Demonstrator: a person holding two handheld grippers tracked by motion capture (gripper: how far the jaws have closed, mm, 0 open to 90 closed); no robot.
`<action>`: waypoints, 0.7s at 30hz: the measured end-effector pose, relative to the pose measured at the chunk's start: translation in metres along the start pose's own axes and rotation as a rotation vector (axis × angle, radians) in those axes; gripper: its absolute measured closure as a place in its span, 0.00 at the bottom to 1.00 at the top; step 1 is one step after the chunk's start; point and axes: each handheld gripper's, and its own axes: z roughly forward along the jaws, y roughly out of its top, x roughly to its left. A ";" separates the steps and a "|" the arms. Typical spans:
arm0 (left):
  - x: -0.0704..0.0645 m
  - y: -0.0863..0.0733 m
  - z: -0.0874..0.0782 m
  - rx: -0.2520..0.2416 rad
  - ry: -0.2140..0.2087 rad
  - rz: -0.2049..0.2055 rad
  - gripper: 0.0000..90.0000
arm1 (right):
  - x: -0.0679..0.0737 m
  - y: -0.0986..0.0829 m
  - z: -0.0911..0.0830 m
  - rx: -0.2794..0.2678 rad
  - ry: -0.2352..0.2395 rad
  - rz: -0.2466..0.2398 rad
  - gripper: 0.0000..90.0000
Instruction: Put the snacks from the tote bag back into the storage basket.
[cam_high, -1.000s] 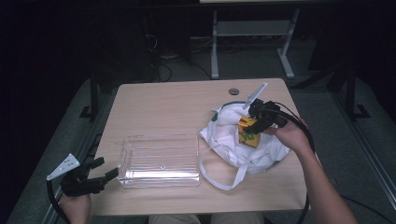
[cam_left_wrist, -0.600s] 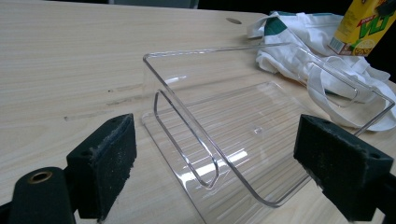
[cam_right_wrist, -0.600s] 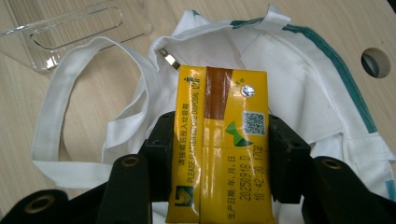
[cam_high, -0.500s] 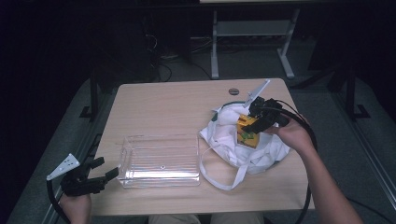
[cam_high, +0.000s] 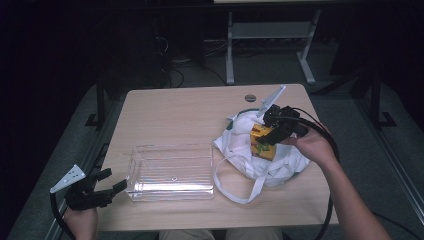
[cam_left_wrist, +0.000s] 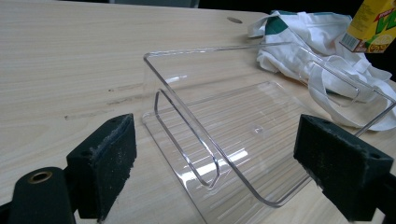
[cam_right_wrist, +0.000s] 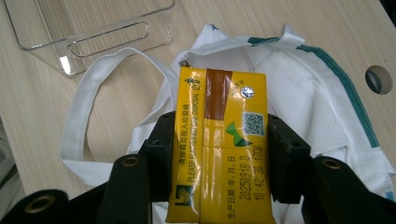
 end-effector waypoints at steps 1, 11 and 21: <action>0.000 0.000 0.000 0.001 0.000 0.001 0.14 | 0.002 0.001 -0.001 0.000 -0.002 -0.002 0.57; 0.000 0.000 0.000 0.000 -0.002 0.000 0.14 | 0.016 0.014 -0.008 -0.011 0.023 -0.039 0.57; 0.001 0.000 0.000 -0.004 0.000 0.001 0.14 | 0.031 0.030 -0.006 -0.023 0.046 -0.081 0.57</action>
